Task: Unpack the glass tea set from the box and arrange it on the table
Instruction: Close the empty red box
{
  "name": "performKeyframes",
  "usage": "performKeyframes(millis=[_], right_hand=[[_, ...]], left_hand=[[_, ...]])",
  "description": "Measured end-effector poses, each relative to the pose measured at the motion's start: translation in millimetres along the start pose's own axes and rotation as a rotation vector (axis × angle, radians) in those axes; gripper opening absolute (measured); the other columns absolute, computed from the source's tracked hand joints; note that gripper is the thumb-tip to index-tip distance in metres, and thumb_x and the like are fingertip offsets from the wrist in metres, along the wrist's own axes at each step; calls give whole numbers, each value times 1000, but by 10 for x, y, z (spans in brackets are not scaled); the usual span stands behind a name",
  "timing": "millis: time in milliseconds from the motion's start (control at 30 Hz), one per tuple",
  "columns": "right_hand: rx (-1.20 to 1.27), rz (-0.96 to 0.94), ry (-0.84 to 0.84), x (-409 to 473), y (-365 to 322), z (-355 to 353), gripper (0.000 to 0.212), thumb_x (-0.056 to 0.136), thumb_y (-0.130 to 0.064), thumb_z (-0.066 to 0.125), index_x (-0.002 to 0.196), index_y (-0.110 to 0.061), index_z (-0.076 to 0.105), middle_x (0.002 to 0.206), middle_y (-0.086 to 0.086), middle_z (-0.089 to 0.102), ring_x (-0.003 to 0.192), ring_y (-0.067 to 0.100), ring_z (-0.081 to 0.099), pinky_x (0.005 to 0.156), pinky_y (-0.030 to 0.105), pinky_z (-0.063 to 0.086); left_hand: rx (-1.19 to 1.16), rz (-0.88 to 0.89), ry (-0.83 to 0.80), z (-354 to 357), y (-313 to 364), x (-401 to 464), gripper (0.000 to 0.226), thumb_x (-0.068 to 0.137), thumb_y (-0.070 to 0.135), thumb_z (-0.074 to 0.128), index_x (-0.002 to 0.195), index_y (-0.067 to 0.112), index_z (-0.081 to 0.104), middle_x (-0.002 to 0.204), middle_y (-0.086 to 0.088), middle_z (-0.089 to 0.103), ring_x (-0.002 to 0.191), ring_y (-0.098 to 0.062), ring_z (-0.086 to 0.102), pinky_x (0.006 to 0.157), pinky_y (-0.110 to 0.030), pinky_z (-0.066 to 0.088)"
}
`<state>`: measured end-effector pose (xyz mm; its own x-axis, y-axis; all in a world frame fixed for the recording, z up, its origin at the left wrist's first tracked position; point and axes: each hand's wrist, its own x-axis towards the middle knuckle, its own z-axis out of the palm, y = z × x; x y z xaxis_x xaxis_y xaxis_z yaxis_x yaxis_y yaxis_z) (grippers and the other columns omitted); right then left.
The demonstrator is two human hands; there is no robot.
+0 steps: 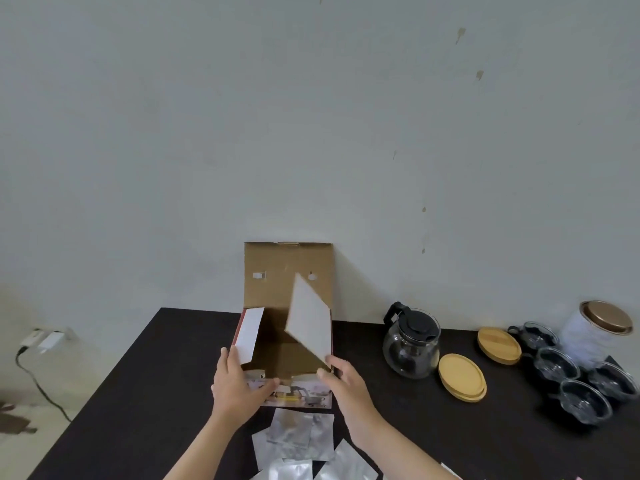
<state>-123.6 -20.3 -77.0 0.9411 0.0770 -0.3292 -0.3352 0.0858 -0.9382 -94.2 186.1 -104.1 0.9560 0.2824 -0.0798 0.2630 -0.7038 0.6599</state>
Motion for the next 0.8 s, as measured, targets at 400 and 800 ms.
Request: performKeyframes(millis=[400, 800], right_hand=[[-204, -190, 200, 942, -1052, 98, 68, 90, -35, 62, 145, -10, 33, 149, 4, 36, 137, 20, 35, 106, 32, 31], [-302, -288, 137, 1244, -1091, 86, 94, 80, -51, 69, 151, -28, 10, 150, 4, 37, 138, 19, 37, 111, 38, 35]], left_hand=[[30, 97, -29, 20, -126, -24, 115, 73, 57, 69, 150, 11, -3, 158, -2, -16, 146, -23, -8, 114, -57, 3], [74, 181, -60, -3, -226, -33, 126, 67, 61, 72, 150, 12, -10, 156, 1, -24, 146, -23, -13, 113, -58, 5]])
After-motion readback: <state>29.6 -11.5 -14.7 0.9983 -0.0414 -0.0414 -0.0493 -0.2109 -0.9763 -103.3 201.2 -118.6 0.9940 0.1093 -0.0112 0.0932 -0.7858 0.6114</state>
